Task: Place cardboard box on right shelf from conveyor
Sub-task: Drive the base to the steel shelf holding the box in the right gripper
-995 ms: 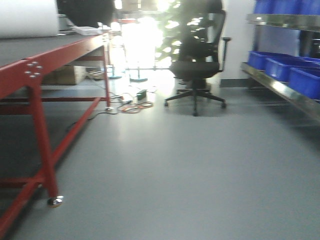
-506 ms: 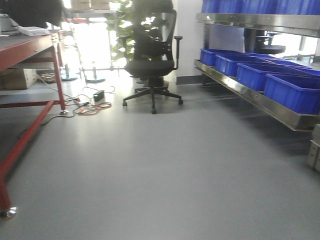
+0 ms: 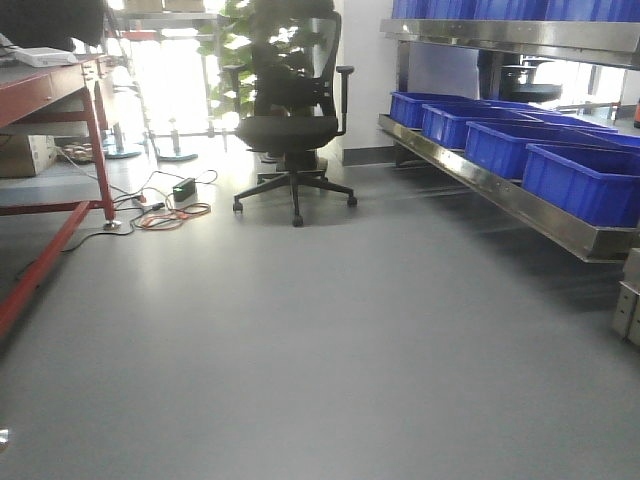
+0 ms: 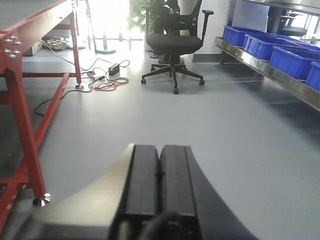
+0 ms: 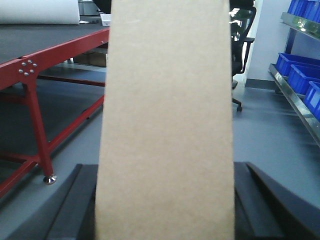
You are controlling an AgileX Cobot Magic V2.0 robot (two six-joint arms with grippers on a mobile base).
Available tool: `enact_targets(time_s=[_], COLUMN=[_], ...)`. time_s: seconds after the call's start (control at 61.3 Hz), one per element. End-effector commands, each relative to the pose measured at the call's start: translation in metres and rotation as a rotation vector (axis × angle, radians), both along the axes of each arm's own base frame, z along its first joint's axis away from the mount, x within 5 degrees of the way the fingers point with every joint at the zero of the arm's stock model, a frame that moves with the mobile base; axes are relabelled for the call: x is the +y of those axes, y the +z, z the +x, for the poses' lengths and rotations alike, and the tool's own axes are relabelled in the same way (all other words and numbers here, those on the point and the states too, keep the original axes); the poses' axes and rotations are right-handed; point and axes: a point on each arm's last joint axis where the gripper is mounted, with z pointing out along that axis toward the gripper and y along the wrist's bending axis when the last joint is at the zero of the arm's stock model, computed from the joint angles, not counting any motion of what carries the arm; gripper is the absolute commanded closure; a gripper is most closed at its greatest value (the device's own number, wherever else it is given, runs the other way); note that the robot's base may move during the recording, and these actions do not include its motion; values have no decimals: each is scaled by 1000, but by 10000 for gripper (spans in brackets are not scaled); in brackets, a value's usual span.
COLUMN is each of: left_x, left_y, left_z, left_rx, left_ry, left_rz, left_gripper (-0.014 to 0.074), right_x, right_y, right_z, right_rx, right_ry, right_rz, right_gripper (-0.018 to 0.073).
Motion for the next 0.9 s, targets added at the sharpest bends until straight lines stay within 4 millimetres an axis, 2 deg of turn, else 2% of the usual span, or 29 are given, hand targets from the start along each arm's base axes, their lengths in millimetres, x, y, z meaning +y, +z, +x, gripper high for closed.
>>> enact_targets(time_s=[0.0,0.881], left_x=[1,1], left_y=[5,5], left_z=[-1,-1], left_rx=[-90,-90], left_ry=[6,6], left_rz=[-11,-11], left_gripper=[713,713], right_x=[0,0], right_y=[17,17], right_z=[-1,-1], right_rx=[-116,-116], right_ry=[5,5], right_rz=[20,20], right_gripper=[387,387])
